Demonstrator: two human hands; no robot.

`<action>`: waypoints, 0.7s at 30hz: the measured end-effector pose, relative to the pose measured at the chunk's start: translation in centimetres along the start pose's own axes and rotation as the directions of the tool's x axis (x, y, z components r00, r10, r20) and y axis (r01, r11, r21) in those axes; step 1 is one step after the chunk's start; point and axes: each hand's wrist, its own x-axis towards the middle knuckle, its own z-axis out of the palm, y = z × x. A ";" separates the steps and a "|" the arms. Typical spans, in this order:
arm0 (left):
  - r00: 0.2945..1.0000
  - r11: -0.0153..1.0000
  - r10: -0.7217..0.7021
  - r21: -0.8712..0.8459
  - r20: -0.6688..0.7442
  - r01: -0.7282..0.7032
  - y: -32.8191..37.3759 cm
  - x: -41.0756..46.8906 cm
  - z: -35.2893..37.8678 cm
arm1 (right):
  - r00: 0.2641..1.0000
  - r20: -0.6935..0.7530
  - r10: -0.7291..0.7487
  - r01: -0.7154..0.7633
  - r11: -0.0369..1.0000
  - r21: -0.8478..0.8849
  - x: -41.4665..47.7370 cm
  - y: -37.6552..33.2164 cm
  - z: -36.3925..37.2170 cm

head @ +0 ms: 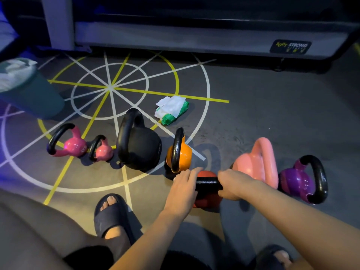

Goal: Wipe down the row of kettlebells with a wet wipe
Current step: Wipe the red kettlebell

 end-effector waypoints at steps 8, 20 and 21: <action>0.958 0.930 0.260 0.236 0.117 -0.281 0.0 1.7 -0.3 | 1.000 -0.002 0.000 0.000 1.000 -0.012 0.4 -0.2 0.1; 0.826 0.545 -0.563 -0.742 0.023 0.391 -2.5 -1.2 3.6 | 0.998 -0.057 -0.033 0.035 0.999 0.027 0.9 0.4 0.7; 0.813 0.488 -0.581 -0.783 0.039 0.387 -2.6 -1.1 3.9 | 0.997 -0.065 -0.034 0.036 0.999 0.026 1.1 0.4 0.7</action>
